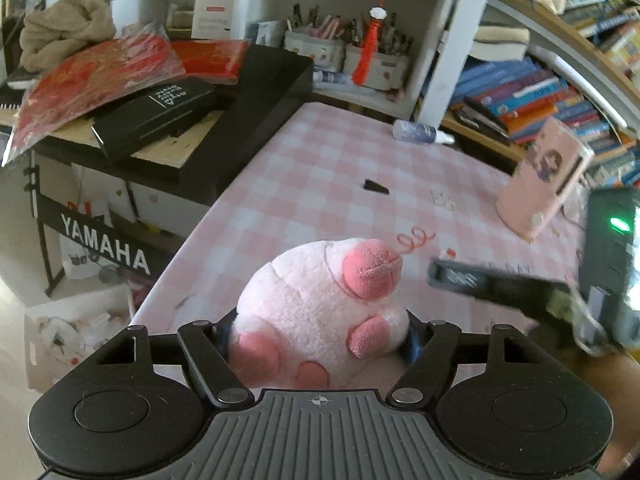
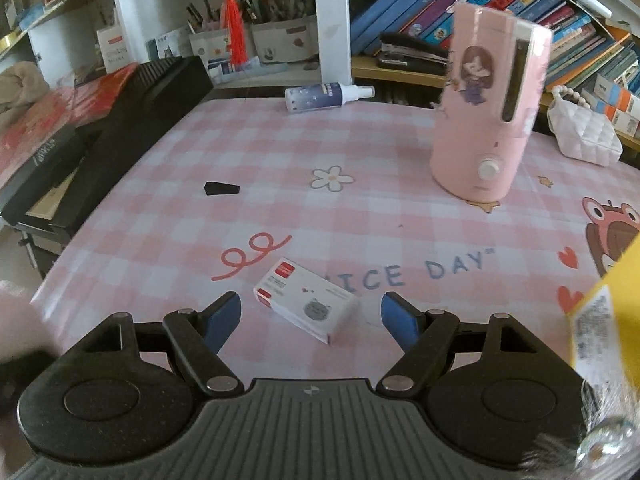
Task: Organize objects
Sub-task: 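Grasp the pink plush pig with the left tool while the right tool grasps the cat-print box, then lift the plush pig and cat-print box and carry both over the yellow box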
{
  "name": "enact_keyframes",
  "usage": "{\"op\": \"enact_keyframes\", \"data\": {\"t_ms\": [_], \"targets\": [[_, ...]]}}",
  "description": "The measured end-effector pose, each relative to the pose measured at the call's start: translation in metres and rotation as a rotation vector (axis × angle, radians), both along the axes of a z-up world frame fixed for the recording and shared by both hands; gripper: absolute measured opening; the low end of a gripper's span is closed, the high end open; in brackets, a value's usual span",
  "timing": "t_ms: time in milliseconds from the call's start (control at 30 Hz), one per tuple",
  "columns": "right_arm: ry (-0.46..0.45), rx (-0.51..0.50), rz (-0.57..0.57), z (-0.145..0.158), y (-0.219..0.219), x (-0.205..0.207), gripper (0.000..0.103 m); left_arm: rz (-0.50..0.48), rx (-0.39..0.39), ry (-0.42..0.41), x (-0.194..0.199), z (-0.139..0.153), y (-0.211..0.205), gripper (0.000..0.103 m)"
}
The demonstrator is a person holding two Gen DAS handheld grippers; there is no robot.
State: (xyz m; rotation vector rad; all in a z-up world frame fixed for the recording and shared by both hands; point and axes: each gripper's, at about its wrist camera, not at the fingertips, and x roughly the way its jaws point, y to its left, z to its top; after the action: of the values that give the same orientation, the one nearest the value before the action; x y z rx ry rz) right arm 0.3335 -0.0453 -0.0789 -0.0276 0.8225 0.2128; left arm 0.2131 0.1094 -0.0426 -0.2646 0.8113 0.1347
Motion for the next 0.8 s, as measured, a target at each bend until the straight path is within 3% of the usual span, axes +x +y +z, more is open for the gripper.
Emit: {"op": "enact_keyframes", "data": {"t_ms": [133, 200, 233, 400, 800], "targets": [[-0.024, -0.028, -0.026, -0.011, 0.008, 0.003, 0.073, -0.008, 0.007, -0.022, -0.009, 0.005, 0.000, 0.074], [-0.049, -0.036, -0.024, -0.013, 0.011, 0.003, 0.066, -0.007, 0.009, -0.031, -0.014, 0.007, 0.002, 0.074], [-0.065, -0.036, -0.018, -0.013, 0.013, 0.002, 0.058, -0.006, 0.009, -0.032, -0.016, 0.007, 0.003, 0.074], [-0.104, -0.073, 0.004, -0.009, 0.018, -0.005, 0.058, -0.002, 0.005, -0.038, -0.022, 0.009, 0.007, 0.074], [-0.152, -0.014, 0.073, 0.042, 0.002, -0.056, 0.058, -0.043, -0.018, -0.112, -0.051, 0.024, 0.008, 0.074]]}}
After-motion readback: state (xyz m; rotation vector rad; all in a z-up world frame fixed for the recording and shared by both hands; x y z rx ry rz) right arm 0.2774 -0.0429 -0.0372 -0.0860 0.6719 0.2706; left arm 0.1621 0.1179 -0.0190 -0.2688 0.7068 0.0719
